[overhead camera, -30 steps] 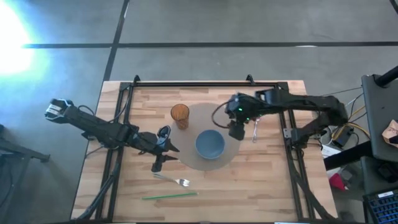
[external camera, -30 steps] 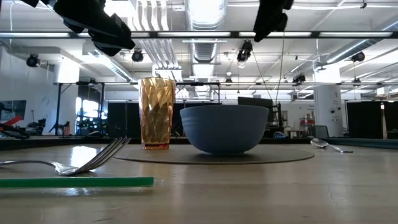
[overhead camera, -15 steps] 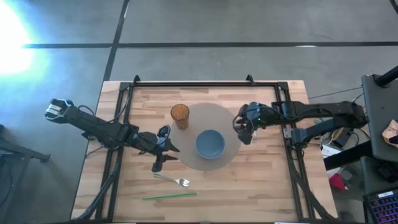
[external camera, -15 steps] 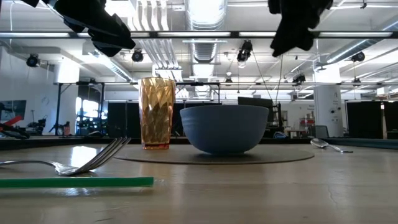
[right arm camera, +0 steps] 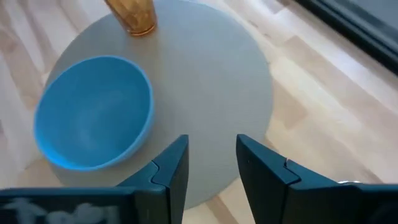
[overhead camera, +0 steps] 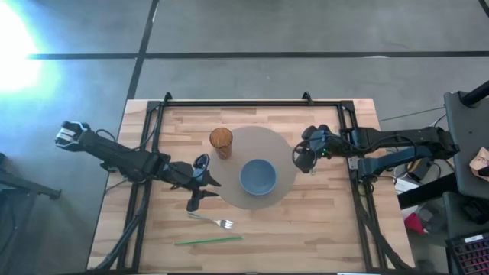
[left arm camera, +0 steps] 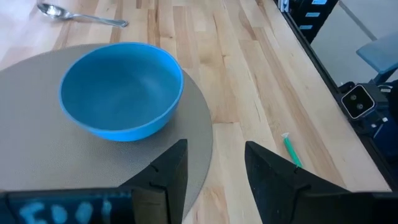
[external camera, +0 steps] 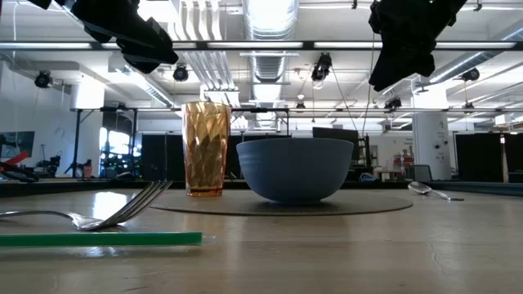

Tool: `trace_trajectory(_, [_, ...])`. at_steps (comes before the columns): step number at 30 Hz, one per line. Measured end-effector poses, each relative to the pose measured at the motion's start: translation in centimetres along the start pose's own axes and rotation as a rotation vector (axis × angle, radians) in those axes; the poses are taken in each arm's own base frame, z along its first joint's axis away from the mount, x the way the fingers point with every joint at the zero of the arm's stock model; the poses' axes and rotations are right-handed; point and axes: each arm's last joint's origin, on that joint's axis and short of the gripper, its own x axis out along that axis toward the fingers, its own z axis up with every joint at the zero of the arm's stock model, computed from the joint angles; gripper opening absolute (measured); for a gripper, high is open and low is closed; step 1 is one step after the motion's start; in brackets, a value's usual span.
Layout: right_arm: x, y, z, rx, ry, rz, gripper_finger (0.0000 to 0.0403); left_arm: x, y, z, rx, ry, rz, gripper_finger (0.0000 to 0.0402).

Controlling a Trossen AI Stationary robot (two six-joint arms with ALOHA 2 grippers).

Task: Pick & Place Utensil
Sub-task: Put the fork into the bowl

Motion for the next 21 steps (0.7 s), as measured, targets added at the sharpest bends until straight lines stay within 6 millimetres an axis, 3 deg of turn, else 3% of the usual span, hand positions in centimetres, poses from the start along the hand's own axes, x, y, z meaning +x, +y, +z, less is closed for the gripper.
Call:
trace_trajectory(11, [0.5, -0.2, -0.6, -0.015, 0.010, -0.033, 0.0127, -0.2, -0.2, 0.8, 0.029, -0.033, -0.016, 0.0152])
trace_trajectory(21, [0.7, -0.3, -0.8, -0.018, 0.017, -0.037, 0.0131, -2.2, -1.0, 4.0, 0.051, 0.012, -0.040, 0.0152])
